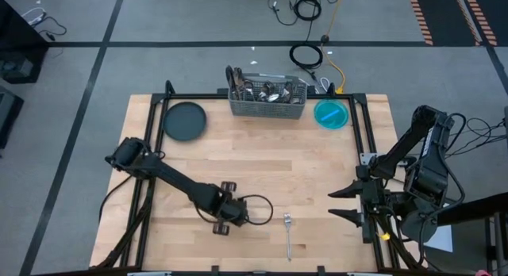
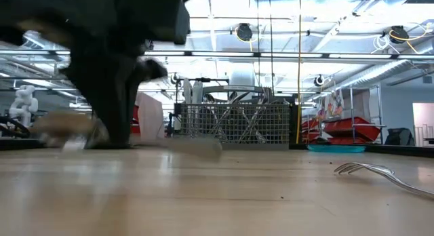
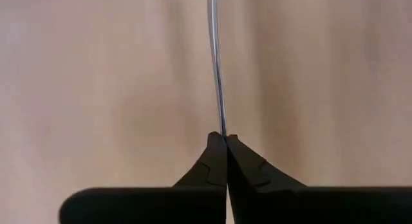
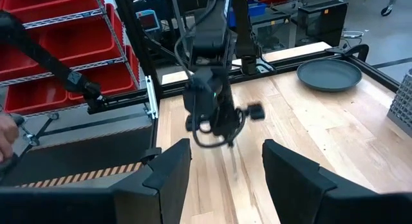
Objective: Sort silverware
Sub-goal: Put the spoon into the silverware organizer
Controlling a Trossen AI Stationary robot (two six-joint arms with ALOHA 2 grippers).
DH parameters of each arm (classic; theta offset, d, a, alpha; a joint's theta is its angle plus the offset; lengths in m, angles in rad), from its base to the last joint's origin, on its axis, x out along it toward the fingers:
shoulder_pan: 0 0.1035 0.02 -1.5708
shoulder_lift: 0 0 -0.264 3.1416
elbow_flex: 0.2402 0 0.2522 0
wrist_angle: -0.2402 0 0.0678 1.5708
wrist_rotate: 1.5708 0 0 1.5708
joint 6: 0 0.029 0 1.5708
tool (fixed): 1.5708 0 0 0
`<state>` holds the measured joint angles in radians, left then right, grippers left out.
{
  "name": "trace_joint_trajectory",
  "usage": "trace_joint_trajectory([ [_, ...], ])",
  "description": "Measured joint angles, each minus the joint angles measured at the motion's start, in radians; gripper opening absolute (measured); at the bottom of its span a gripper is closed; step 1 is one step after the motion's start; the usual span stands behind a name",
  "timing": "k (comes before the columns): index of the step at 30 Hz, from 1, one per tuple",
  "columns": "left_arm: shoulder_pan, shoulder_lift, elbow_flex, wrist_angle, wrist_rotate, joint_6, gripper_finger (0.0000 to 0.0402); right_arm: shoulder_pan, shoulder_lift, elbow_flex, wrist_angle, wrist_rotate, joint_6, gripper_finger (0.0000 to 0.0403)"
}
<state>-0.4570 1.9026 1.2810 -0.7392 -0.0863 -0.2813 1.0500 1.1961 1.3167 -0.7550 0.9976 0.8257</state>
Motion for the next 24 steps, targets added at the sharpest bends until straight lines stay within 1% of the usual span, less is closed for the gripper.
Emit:
trace_joint_trajectory([
  [3,0.011,-0.022,0.032,-0.138,-0.058,0.030,0.0002,-0.001,0.000,0.000,-0.006,0.002,-0.002,0.0180],
  [5,0.024,-0.033,0.049,-0.189,-0.083,0.035,0.0002,-0.001,0.000,0.000,-0.006,0.002,-0.004,0.0180],
  [8,0.049,-0.051,0.065,-0.236,-0.105,0.049,0.0002,-0.001,0.000,0.000,-0.006,0.008,-0.005,0.0180],
  [11,0.068,-0.051,0.073,-0.263,-0.106,0.060,0.0002,-0.003,0.002,0.000,-0.012,0.074,-0.009,0.0180],
  [13,0.082,-0.055,0.093,-0.269,-0.098,0.062,0.0002,-0.015,0.010,0.000,-0.050,0.111,0.005,0.0180],
  [15,0.099,-0.056,0.122,-0.298,-0.098,0.086,0.0001,-0.037,0.028,0.000,-0.117,0.116,0.051,0.0180],
  [17,0.116,-0.056,0.157,-0.331,-0.099,0.111,0.0001,-0.065,0.048,0.000,-0.192,0.085,0.109,0.0180],
  [20,0.141,-0.056,0.227,-0.393,-0.098,0.134,0.0001,-0.091,0.077,0.000,-0.269,0.010,0.173,0.0180],
  [24,0.165,-0.056,0.348,-0.488,-0.103,0.197,0.0001,-0.104,0.111,0.000,-0.354,-0.012,0.250,0.0180],
])
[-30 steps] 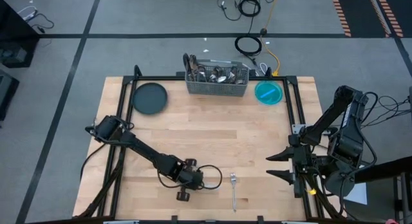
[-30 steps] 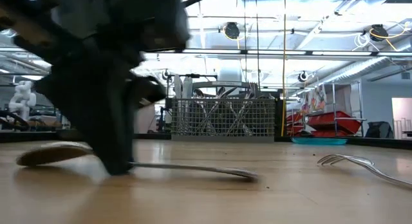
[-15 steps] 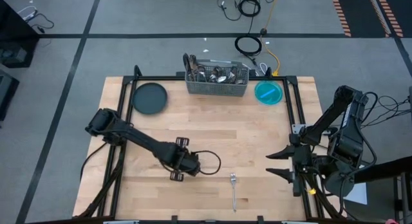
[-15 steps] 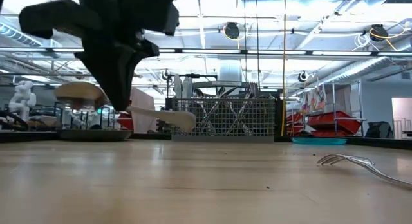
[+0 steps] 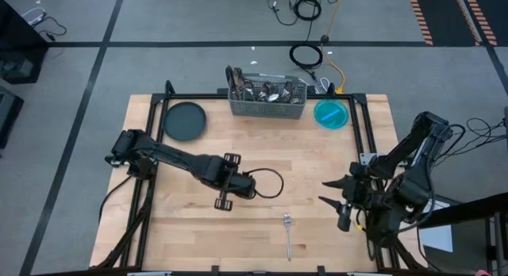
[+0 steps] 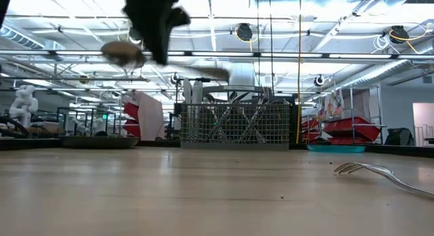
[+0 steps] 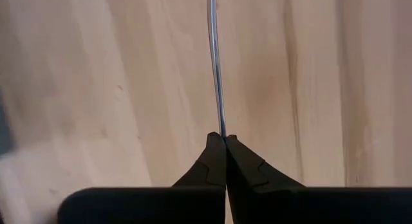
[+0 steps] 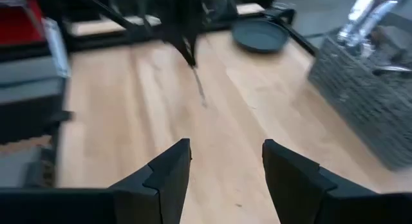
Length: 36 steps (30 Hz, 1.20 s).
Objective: Sort silverware
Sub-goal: Put the spoon into the silverware organizer
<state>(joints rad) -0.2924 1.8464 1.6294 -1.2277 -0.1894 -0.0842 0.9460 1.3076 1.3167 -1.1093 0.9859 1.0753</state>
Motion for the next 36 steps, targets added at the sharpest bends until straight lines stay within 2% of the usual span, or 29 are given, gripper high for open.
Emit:
trace_joint_trajectory([
  [6,0.024,-0.001,0.186,-0.032,-0.002,0.060,0.0001,-0.084,0.063,0.000,-0.075,-0.094,0.012,0.0180],
  [11,0.046,-0.001,0.306,-0.007,-0.034,0.065,0.0001,-0.125,0.083,0.000,-0.055,-0.103,-0.061,0.0180],
  [16,0.077,-0.001,0.392,0.104,-0.217,0.054,0.0001,-0.131,0.080,0.000,-0.046,-0.102,-0.063,0.0180],
  [20,0.099,-0.036,0.402,0.342,-0.405,0.153,0.0000,-0.131,0.079,0.000,-0.040,-0.102,-0.038,0.0180],
  [23,0.137,-0.064,0.403,0.518,-0.475,0.149,0.0000,-0.128,0.079,0.000,-0.038,-0.102,-0.006,0.0180],
  [25,0.178,-0.089,0.403,0.570,-0.485,0.054,0.0000,-0.122,0.079,0.000,-0.035,-0.102,0.010,0.0180],
  [28,0.261,-0.128,0.403,0.601,-0.404,-0.176,0.0000,-0.114,0.079,0.000,-0.019,-0.101,0.011,0.0180],
  [33,0.401,-0.142,0.402,0.608,-0.080,-0.476,0.0000,-0.113,0.079,0.000,-0.015,-0.097,0.012,0.0180],
  [36,0.479,-0.143,0.402,0.635,0.149,-0.634,0.0000,-0.113,0.079,0.000,-0.014,-0.091,0.012,0.0180],
])
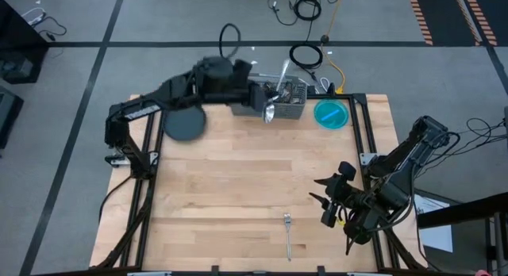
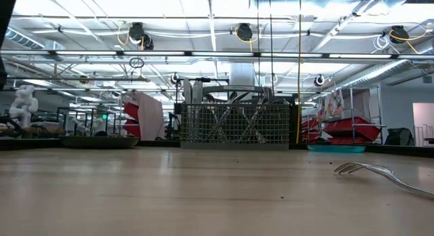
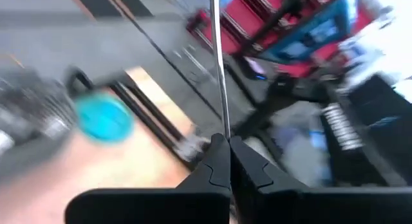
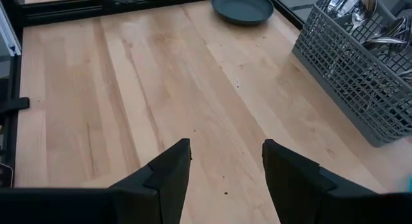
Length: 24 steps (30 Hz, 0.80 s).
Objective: Sort silverware
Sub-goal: Put the spoon into the silverware organizer
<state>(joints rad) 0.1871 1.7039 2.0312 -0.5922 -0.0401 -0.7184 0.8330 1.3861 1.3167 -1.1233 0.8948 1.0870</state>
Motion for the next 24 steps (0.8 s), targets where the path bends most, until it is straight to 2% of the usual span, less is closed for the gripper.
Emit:
trace_joint_trajectory([
  [5,0.129,0.007,0.000,-0.006,0.238,-0.194,0.0000,0.000,0.000,0.000,0.006,0.000,0.000,0.0180],
  [7,0.193,0.007,0.000,-0.042,0.376,-0.241,0.0000,0.000,0.000,0.000,0.013,0.001,0.001,0.0180],
  [10,0.280,0.005,0.001,-0.203,0.572,-0.297,0.0000,-0.001,0.000,0.000,0.028,0.056,-0.004,0.0180],
  [12,0.318,0.006,0.000,-0.335,0.661,-0.297,0.0000,-0.011,0.000,0.000,0.029,0.106,-0.042,0.0180],
  [14,0.336,0.006,0.000,-0.445,0.686,-0.297,0.0000,-0.035,0.000,0.000,0.031,0.130,-0.129,0.0180],
  [16,0.340,0.006,0.000,-0.483,0.691,-0.297,0.0000,-0.079,0.000,0.000,0.056,0.136,-0.262,0.0180],
  [20,0.327,0.012,0.000,-0.407,0.698,-0.343,0.0000,-0.202,0.000,0.000,0.178,0.158,-0.567,0.0180],
  [24,0.287,0.033,0.000,-0.305,0.723,-0.408,0.0000,-0.324,0.000,0.000,0.418,0.158,-0.958,0.0180],
])
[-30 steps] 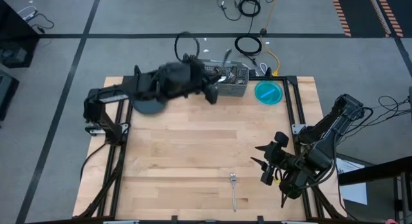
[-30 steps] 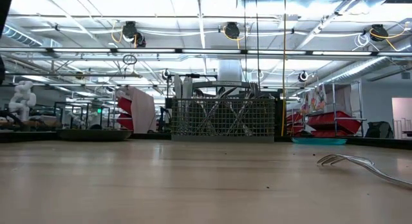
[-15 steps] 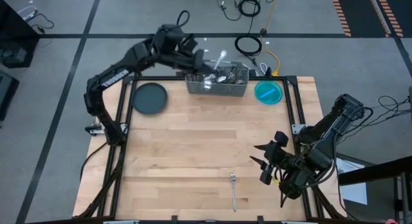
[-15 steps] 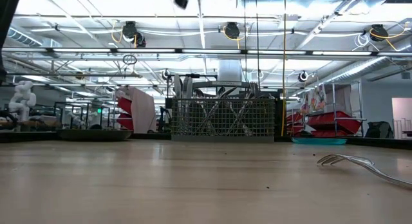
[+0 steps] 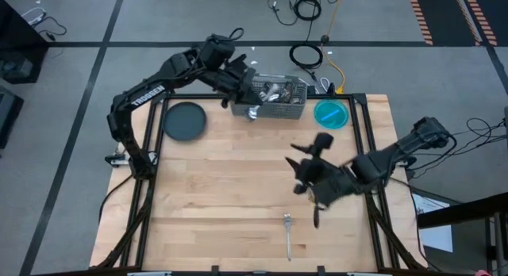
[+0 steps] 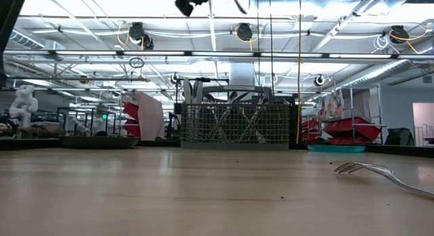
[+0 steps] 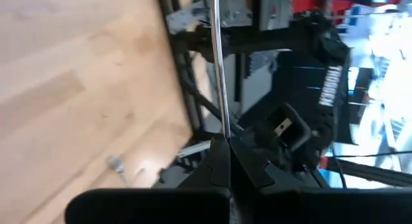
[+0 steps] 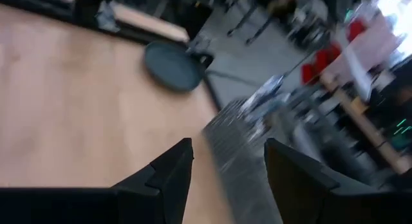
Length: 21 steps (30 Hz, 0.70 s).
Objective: Sort silverware
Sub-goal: Put the spoon into the silverware organizer
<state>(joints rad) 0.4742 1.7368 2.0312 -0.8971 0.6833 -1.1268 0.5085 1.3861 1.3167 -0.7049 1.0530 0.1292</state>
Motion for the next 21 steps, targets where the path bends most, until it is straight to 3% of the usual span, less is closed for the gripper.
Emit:
trace_joint_trajectory([
  [5,-0.045,0.030,0.000,0.138,0.030,-0.046,0.0000,-0.094,0.000,0.000,0.337,-0.004,-0.423,0.0180],
  [10,-0.042,0.072,0.000,0.151,0.055,-0.046,0.0000,-0.110,0.000,0.000,0.550,-0.039,-0.720,0.0180],
  [14,-0.042,0.103,0.000,0.213,0.109,-0.052,0.0000,-0.115,0.000,0.000,0.584,-0.093,-0.797,0.0180],
  [21,-0.067,0.152,0.000,0.308,0.191,-0.121,0.0000,-0.141,0.000,0.000,0.562,-0.088,-0.824,0.0180],
])
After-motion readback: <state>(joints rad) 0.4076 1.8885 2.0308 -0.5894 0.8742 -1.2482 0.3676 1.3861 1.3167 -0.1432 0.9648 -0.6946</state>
